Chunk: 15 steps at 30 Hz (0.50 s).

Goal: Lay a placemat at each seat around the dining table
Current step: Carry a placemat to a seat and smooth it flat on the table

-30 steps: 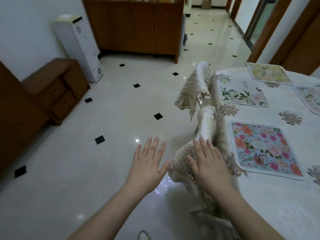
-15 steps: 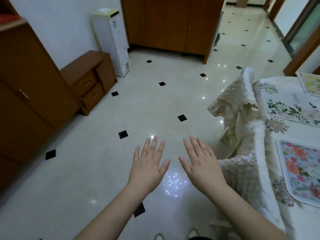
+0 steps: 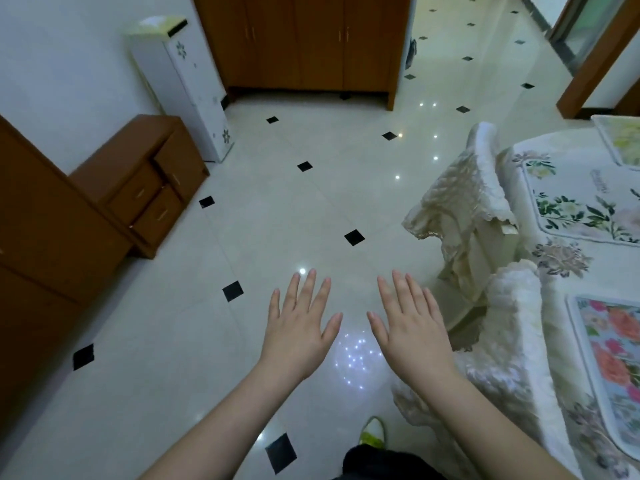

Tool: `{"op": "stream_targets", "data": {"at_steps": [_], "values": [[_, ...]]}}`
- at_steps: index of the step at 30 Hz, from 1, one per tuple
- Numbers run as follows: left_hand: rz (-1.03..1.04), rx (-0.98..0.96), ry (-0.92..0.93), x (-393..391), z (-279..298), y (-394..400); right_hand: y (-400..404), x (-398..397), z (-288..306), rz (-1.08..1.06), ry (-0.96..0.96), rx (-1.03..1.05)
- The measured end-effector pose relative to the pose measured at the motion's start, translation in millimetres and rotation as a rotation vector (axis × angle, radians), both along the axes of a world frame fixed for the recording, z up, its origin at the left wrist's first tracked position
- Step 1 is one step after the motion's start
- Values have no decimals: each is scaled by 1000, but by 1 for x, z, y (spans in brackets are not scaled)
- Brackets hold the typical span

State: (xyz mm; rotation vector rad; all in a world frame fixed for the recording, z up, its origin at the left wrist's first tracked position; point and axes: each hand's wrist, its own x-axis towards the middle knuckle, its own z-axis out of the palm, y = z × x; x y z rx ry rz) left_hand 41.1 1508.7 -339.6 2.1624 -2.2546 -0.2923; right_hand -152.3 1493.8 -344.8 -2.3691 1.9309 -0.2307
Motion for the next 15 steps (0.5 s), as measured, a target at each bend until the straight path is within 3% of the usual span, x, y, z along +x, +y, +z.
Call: {"op": "stream_targets", "data": {"at_steps": [7, 15], "values": [[-19, -64, -12, -7, 7, -91, -83, -22, -1, -58, 42, 1], [-37, -139, -93, 46, -9, -174, -167, 31, -4, -36, 35, 31]]}}
